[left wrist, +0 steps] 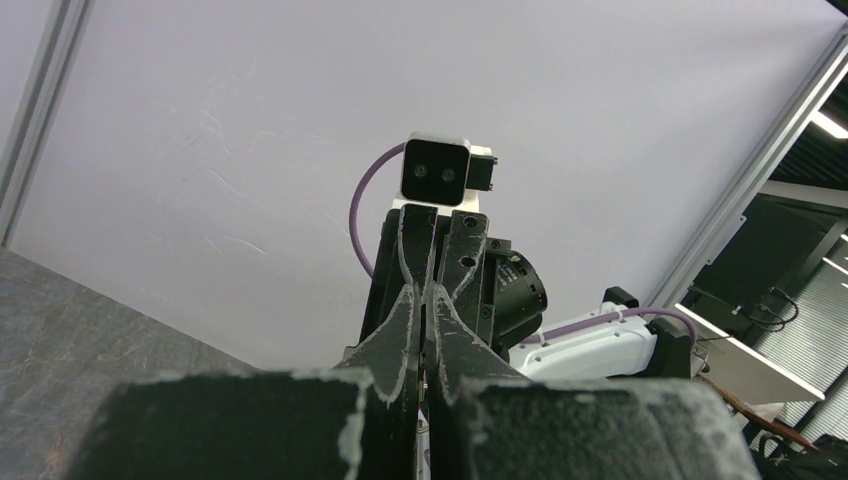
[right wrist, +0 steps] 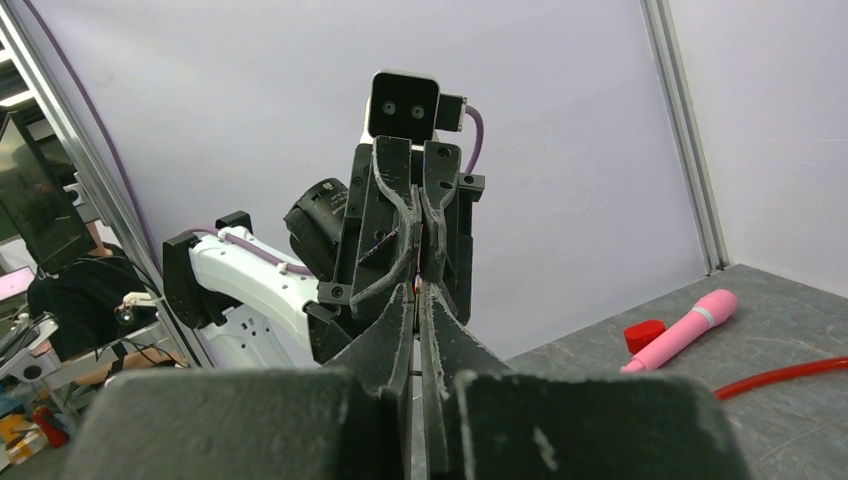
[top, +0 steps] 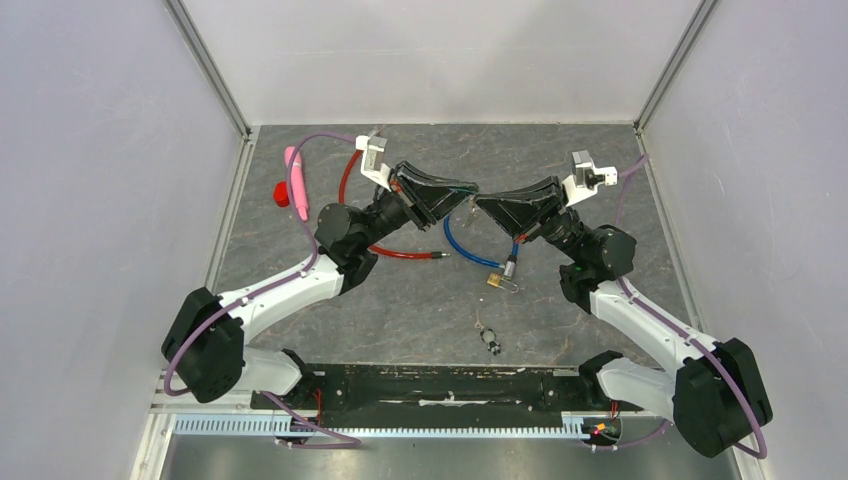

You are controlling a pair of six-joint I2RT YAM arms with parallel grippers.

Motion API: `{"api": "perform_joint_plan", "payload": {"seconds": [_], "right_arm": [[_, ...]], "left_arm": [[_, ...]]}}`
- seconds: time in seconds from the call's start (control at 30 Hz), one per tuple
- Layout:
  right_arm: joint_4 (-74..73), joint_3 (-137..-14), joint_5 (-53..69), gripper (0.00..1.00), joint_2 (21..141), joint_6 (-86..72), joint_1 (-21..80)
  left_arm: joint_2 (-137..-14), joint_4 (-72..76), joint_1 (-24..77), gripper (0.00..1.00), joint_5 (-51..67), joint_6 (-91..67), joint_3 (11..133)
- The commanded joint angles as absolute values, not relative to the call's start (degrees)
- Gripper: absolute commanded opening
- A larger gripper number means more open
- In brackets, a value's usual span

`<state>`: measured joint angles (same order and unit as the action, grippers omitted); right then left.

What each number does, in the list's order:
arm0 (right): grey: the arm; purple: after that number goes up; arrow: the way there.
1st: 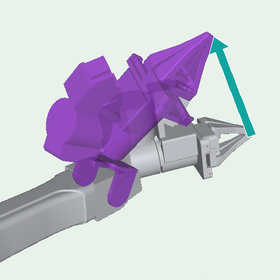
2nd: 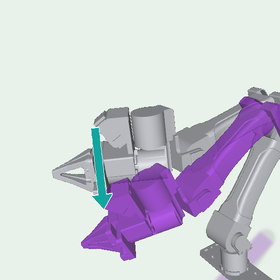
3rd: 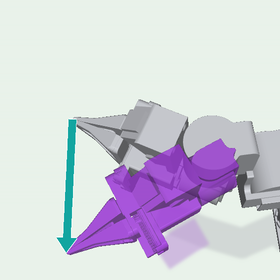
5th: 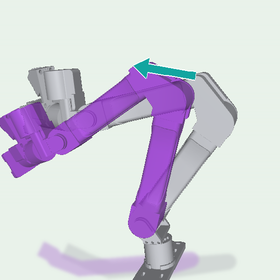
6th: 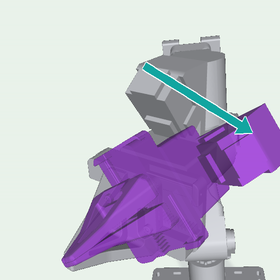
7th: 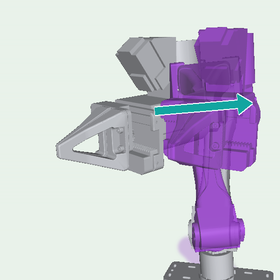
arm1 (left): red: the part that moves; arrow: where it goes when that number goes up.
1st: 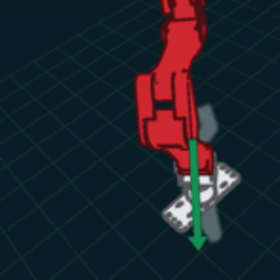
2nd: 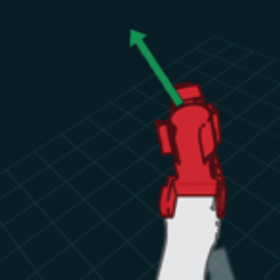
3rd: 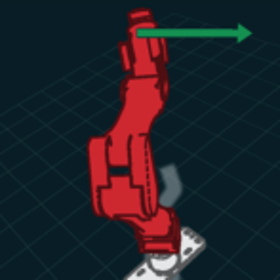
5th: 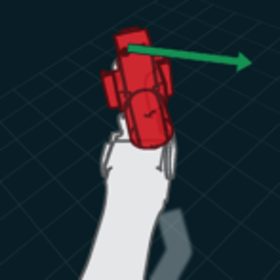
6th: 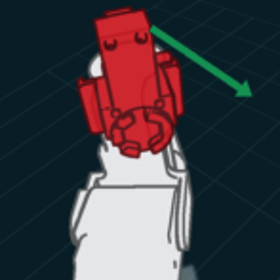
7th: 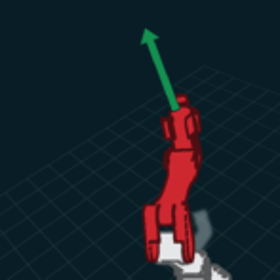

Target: Unlock with the key

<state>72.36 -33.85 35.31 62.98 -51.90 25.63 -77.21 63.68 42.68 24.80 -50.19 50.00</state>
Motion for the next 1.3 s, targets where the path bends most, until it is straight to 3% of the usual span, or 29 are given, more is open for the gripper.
{"api": "perform_joint_plan", "payload": {"seconds": [0.0, 0.17, 0.23, 0.37, 0.47, 0.53, 0.83, 1.07, 1.27], "right_arm": [[74.64, -33.60, 37.00, 0.00, 62.61, -50.98, 25.83], [71.49, -33.28, 36.42, 0.00, 61.30, -48.55, 25.68], [70.38, -32.72, 35.74, 0.00, 60.61, -48.08, 25.17], [68.02, -30.36, 34.32, 0.00, 58.77, -48.16, 22.93], [62.48, -28.14, 32.42, 0.00, 56.39, -46.95, 20.34], [57.15, -26.68, 30.66, 0.00, 54.17, -45.57, 18.28], [27.10, -23.11, 17.82, 0.00, 43.32, -33.26, 13.45], [16.77, -20.62, 11.56, 0.00, 36.62, -28.06, 13.36], [10.67, -19.76, 8.66, 0.00, 32.62, -25.73, 13.35]], "left_arm": [[-77.48, 64.92, 42.80, 0.02, 20.43, -52.03, 50.65], [-76.74, 60.56, 42.80, 0.06, 19.00, -51.50, 50.63], [-75.86, 58.04, 42.76, 0.21, 18.07, -50.67, 50.30], [-72.75, 47.67, 42.63, 0.60, 14.45, -47.12, 50.64], [-70.75, 33.57, 42.54, 0.78, 9.70, -43.42, 53.14], [-70.40, 23.83, 42.54, 0.84, 6.27, -41.68, 55.89], [-82.65, -17.83, 42.54, 0.85, -3.83, -41.13, 73.69], [-97.23, -28.73, 42.99, 0.81, 3.07, -47.88, 81.65], [-111.26, -41.59, 45.81, 0.78, 0.29, -51.26, 93.57]]}}
